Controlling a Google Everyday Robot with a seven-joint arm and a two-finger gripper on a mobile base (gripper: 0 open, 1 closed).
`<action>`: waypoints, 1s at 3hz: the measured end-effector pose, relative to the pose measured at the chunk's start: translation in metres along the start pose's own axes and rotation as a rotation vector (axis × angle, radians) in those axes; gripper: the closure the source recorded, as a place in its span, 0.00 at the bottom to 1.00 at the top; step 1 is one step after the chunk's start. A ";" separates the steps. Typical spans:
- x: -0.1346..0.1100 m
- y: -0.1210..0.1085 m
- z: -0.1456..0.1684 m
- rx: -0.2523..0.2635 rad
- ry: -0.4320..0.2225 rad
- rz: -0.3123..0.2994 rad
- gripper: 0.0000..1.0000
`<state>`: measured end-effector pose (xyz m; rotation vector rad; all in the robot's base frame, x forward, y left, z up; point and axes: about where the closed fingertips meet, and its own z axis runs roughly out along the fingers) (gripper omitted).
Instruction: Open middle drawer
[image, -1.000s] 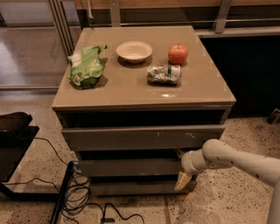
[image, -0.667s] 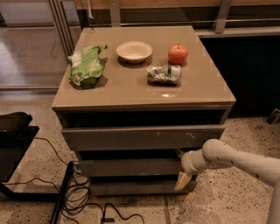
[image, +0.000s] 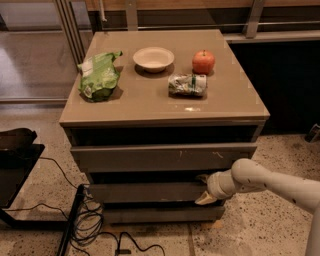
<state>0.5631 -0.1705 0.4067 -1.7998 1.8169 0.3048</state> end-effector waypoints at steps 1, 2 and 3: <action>-0.002 0.002 -0.001 -0.001 -0.005 -0.005 0.65; -0.005 0.015 -0.001 -0.005 -0.018 -0.025 0.88; -0.006 0.014 -0.003 -0.005 -0.018 -0.025 1.00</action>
Offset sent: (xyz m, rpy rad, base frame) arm -0.1074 -0.0289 -0.0128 0.0514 -0.1029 0.1348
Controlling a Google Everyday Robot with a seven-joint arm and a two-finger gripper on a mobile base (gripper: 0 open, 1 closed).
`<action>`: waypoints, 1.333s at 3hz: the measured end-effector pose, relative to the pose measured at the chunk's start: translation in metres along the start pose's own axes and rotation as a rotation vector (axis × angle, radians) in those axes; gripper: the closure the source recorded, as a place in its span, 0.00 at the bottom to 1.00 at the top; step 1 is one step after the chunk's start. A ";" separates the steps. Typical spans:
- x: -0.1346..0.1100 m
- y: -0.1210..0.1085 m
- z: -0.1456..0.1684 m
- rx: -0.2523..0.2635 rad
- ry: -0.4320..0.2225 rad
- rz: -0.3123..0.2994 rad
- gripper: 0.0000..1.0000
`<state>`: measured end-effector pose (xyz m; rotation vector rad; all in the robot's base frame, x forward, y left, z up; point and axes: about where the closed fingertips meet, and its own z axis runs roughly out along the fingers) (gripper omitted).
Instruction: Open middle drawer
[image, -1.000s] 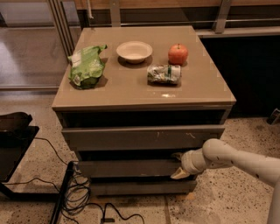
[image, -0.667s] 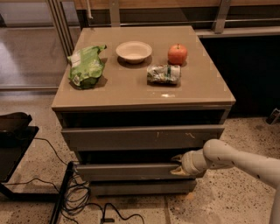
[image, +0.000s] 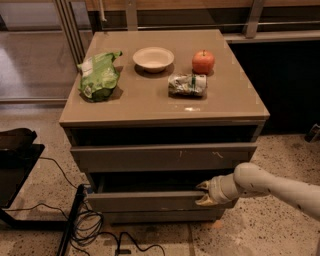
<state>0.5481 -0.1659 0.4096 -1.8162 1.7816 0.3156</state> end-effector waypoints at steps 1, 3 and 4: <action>0.012 0.032 -0.004 0.007 -0.022 -0.002 1.00; 0.008 0.029 -0.009 0.007 -0.022 -0.002 0.58; 0.007 0.029 -0.009 0.007 -0.022 -0.002 0.35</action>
Offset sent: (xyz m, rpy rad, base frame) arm -0.0254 -0.0089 -0.0089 0.0172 -0.0061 0.0022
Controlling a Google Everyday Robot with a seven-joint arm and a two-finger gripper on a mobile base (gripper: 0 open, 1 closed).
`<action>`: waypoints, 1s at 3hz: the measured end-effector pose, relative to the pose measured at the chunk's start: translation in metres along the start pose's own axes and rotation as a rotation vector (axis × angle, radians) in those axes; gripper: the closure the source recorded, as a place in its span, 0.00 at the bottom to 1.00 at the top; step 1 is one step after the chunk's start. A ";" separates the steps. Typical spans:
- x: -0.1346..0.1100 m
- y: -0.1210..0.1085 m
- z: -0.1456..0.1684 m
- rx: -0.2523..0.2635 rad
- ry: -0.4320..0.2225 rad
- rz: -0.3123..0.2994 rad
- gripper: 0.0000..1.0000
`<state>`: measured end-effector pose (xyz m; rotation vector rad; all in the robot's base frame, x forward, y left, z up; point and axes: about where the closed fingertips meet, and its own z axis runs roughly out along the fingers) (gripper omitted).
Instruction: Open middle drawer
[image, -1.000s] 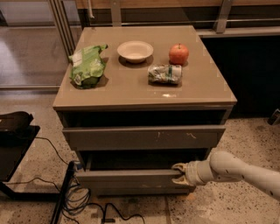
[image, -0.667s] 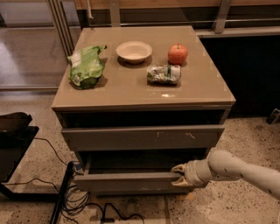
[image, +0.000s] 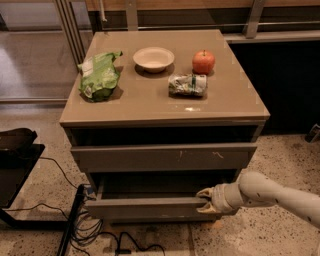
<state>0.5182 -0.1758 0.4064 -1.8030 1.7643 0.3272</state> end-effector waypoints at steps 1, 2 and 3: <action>0.000 0.000 0.000 0.000 0.000 0.000 0.38; 0.001 0.015 -0.001 -0.014 -0.014 -0.005 0.61; -0.004 0.031 -0.002 -0.033 -0.037 -0.007 0.84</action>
Offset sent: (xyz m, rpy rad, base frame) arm -0.0322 -0.0049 -0.0044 0.0219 0.0124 0.0292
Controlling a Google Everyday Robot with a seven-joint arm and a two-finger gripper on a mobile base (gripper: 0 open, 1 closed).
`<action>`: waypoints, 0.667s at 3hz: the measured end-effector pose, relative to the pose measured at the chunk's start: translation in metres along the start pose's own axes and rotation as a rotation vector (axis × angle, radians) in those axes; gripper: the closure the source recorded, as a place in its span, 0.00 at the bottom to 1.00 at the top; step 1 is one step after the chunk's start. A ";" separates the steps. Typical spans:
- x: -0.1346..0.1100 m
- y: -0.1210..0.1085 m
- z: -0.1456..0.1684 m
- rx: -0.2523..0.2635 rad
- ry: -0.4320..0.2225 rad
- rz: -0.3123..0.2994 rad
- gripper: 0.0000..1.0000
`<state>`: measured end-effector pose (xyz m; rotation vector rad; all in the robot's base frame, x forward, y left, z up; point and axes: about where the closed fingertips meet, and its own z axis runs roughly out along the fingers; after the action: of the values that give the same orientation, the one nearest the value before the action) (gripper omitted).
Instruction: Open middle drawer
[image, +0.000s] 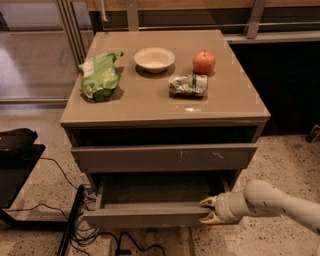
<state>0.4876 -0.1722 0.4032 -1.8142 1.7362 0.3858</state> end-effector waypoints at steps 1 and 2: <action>-0.001 0.000 -0.002 0.000 0.000 0.000 1.00; 0.000 0.012 -0.003 0.000 -0.001 0.003 1.00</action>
Offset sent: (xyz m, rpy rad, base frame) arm -0.2508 -0.0427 -0.0391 0.0247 0.0189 -0.0402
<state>0.4752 -0.1739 0.4033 -1.8114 1.7379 0.3876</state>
